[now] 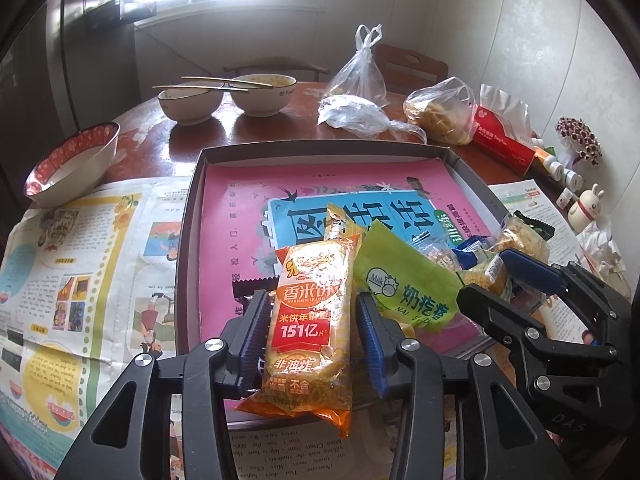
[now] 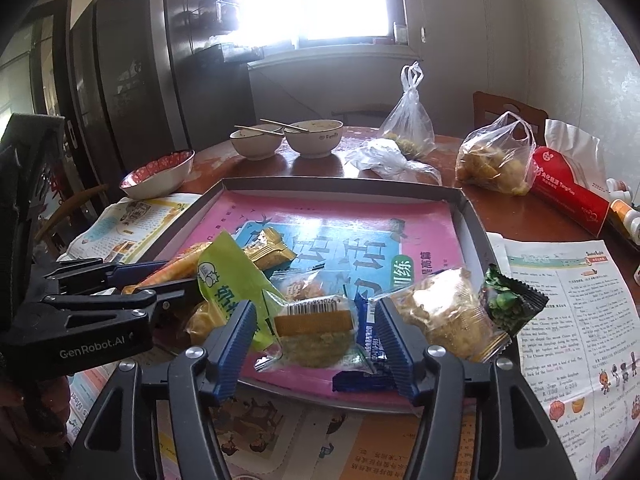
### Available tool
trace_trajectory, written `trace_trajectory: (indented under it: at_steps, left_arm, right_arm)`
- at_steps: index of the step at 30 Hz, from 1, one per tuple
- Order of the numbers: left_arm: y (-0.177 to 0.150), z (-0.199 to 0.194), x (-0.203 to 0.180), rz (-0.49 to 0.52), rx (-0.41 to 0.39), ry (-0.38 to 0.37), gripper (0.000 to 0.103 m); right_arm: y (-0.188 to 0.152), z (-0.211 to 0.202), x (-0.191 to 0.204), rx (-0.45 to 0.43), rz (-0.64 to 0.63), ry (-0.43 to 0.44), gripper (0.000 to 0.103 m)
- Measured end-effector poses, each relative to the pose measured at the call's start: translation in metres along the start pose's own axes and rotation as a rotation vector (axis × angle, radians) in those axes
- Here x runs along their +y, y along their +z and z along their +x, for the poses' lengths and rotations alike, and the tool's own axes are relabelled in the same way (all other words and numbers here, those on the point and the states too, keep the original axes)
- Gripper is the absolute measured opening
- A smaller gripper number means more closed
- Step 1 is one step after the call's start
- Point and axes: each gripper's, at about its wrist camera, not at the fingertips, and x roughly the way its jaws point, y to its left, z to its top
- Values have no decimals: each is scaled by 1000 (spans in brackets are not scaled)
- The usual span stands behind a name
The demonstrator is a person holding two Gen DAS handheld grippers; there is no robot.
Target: Organize snacks
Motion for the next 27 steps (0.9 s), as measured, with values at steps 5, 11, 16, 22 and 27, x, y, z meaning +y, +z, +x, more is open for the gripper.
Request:
trace_trajectory:
  at_steps: [5,11,16,22,27]
  left_arm:
    - [1,-3,0,-1,0,8,50]
    - [2,-9,-1,6,-8,20,52]
    - [3,-13,-1,1,-15,15,55]
    - [4,-19,0,-14,-23,1,61]
    - [4,-21,4,-44,-27,-2,66]
  right_arm:
    - [-1,-4,-1,-6,-5,5,63]
    - [-1,-11,1,-20,-12,4,66]
    - [0,-16,-1,-33,-12,-8,68]
    - [0,-22,-1,-51,-19,-30,71]
    - [1,-25,-3,-60,-14,-35,72]
